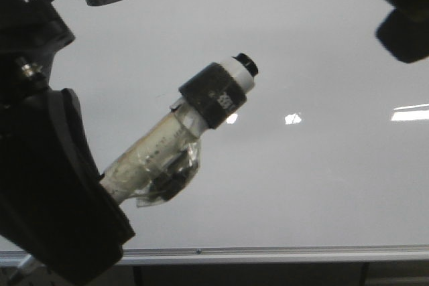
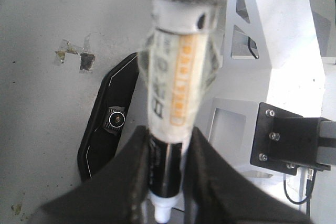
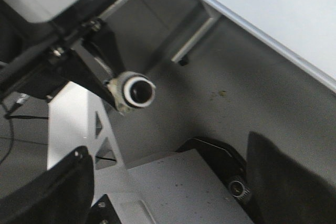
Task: Write number 0 on whiteboard
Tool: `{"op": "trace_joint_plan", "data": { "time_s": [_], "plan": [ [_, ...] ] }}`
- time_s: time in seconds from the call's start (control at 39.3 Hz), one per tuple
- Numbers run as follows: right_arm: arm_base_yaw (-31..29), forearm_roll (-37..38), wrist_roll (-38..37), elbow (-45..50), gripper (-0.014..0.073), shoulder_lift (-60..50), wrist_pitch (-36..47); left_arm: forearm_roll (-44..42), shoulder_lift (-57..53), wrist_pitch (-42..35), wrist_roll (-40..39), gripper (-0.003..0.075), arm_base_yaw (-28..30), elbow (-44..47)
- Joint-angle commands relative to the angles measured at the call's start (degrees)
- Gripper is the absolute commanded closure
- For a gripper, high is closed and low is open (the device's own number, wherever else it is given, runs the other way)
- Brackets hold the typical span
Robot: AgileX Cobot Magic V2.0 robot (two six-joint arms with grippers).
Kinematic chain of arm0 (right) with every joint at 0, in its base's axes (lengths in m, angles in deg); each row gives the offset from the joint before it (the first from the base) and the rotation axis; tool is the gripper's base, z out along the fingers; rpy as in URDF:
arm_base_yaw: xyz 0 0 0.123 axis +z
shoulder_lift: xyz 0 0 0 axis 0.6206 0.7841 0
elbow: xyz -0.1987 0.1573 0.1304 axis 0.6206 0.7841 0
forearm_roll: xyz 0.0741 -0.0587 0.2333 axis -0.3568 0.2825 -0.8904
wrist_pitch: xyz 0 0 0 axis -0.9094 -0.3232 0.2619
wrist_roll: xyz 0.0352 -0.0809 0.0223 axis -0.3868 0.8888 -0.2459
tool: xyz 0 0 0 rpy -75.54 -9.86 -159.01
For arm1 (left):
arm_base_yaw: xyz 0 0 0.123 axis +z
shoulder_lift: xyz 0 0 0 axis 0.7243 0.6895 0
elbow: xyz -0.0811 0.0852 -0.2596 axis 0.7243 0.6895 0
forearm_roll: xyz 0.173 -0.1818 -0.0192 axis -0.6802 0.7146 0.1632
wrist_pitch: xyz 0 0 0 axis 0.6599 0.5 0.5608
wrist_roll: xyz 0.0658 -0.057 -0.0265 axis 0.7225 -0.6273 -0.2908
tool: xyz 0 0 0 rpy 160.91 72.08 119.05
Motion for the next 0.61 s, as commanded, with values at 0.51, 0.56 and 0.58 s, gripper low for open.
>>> {"op": "trace_joint_plan", "data": {
  "time_s": [0.51, 0.56, 0.58],
  "plan": [
    [7.6, -16.9, 13.0, -5.4, -0.0020, 18.8, -1.9, 3.2, -1.9, 0.9, 0.2, 0.0739, -0.4, -1.8],
    [9.0, -16.9, 13.0, -5.4, -0.0019, 19.4, -1.0, 3.2, -1.9, 0.9, 0.2, 0.0739, -0.4, -1.8],
    [9.7, -16.9, 13.0, -5.4, -0.0017, 19.7, -0.8, 3.2, -1.9, 0.9, 0.2, 0.0739, -0.4, -1.8]
  ]
}}
